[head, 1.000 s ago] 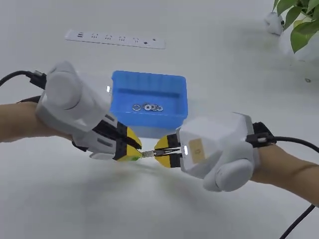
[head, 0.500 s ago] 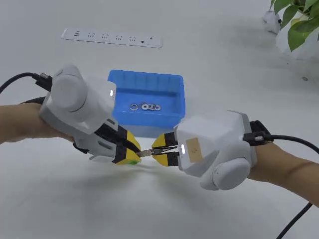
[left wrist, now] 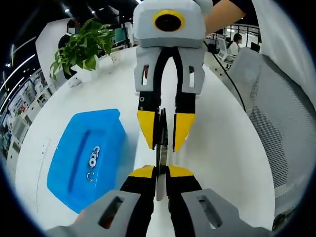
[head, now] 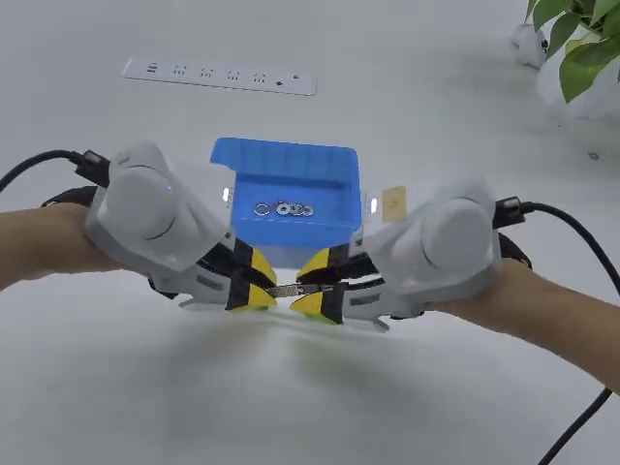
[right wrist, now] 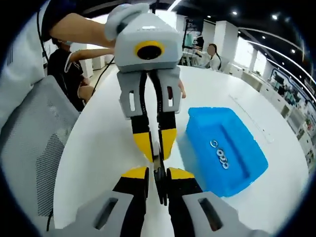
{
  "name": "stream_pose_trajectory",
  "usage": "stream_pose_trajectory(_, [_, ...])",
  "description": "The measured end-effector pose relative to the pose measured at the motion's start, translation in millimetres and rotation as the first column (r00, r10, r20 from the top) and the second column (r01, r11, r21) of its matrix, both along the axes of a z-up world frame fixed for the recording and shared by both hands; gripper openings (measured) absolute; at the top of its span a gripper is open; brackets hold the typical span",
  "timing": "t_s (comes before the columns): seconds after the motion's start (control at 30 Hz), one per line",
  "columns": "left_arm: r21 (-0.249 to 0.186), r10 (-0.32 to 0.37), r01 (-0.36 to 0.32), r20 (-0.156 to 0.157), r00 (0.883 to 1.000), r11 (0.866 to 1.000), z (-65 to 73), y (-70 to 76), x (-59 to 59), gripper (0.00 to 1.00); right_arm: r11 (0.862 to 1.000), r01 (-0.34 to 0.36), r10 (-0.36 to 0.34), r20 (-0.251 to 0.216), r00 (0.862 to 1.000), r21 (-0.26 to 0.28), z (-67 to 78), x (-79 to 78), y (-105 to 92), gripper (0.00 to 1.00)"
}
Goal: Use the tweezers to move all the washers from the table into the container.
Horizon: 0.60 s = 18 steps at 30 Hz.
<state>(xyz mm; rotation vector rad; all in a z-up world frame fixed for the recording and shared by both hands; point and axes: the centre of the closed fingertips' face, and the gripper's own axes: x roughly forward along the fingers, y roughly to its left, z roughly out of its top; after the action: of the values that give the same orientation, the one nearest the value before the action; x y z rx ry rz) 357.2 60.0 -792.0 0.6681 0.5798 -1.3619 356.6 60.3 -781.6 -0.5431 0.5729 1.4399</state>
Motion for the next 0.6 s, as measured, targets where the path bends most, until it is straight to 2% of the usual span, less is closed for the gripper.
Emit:
stream_pose_trajectory(0.03, [0.005,-0.012,0.012,-0.001,1.0,1.0,-1.2,-0.4,-2.3,0.11,1.0,0.018,-0.018,-0.028,0.999,0.007,0.4,0.4,-0.1,0.12])
stream_pose_trajectory(0.07, [0.015,-0.021,0.021,0.014,1.0,1.0,-2.1,-0.3,-2.3,0.11,0.999,0.037,-0.035,-0.058,0.998,0.023,1.8,1.1,0.9,0.11])
stream_pose_trajectory(0.1, [0.019,-0.022,0.022,0.01,1.0,1.0,-2.5,-0.4,-3.4,0.11,0.997,0.067,-0.062,-0.132,0.989,0.036,2.1,-1.3,1.7,0.11])
stream_pose_trajectory(0.13, [0.023,-0.028,0.028,0.01,1.0,0.999,-2.7,0.0,-4.1,0.11,0.995,0.09,-0.082,-0.176,0.981,0.039,2.2,-2.2,1.7,0.11])
stream_pose_trajectory(0.23, [0.026,-0.029,0.029,0.011,1.0,0.999,-2.7,-0.6,-3.6,0.11,0.997,0.08,-0.076,-0.156,0.985,0.018,-2.1,-0.3,-1.1,0.1])
stream_pose_trajectory(0.33, [0.041,-0.033,0.033,0.003,0.999,0.999,-4.5,-0.9,-5.6,0.11,1.0,0.029,-0.029,-0.11,0.994,-0.002,-5.6,-4.4,-1.3,0.1])
stream_pose_trajectory(0.37, [0.042,-0.024,0.024,-0.013,1.0,0.999,-5.1,-0.6,-6.1,0.11,1.0,-0.004,0.003,-0.069,0.998,-0.011,-7.1,-4.3,-1.9,0.1])
stream_pose_trajectory(0.4, [0.036,-0.012,0.012,-0.024,1.0,0.999,-4.2,-0.5,-5.3,0.11,0.998,-0.058,0.058,0.0,0.998,-0.03,-9.4,-4.7,-2.5,0.1])
stream_pose_trajectory(0.43, [0.024,0.009,-0.008,-0.048,0.999,1.0,-3.2,-0.6,-5.3,0.1,0.994,-0.1,0.102,0.05,0.994,-0.047,-11.1,-5.5,-3.1,0.1])
stream_pose_trajectory(0.47, [0.011,0.03,-0.03,-0.09,0.995,1.0,-1.9,-0.9,-7.5,0.1,0.987,-0.14,0.147,0.092,0.985,-0.072,-14.0,-8.7,-4.4,0.09])
stream_pose_trajectory(0.5, [0.017,0.011,-0.01,-0.068,0.998,1.0,-0.2,0.5,-4.6,0.1,0.985,-0.156,0.163,0.12,0.979,-0.071,-13.3,-8.4,-3.2,0.09])
stream_pose_trajectory(0.53, [0.014,0.014,-0.013,-0.079,0.997,1.0,0.2,0.4,-5.1,0.1,0.984,-0.163,0.172,0.139,0.975,-0.071,-12.9,-7.1,-2.8,0.09])
stream_pose_trajectory(0.57, [0.005,0.052,-0.052,-0.14,0.989,0.999,-0.1,0.0,-8.3,0.1,0.982,-0.173,0.182,0.139,0.973,-0.074,-13.4,-8.8,-2.9,0.09])
stream_pose_trajectory(0.6, [0.004,0.043,-0.042,-0.126,0.991,0.999,0.5,0.3,-5.7,0.1,0.978,-0.193,0.205,0.173,0.963,-0.081,-12.8,-7.2,-2.6,0.09])
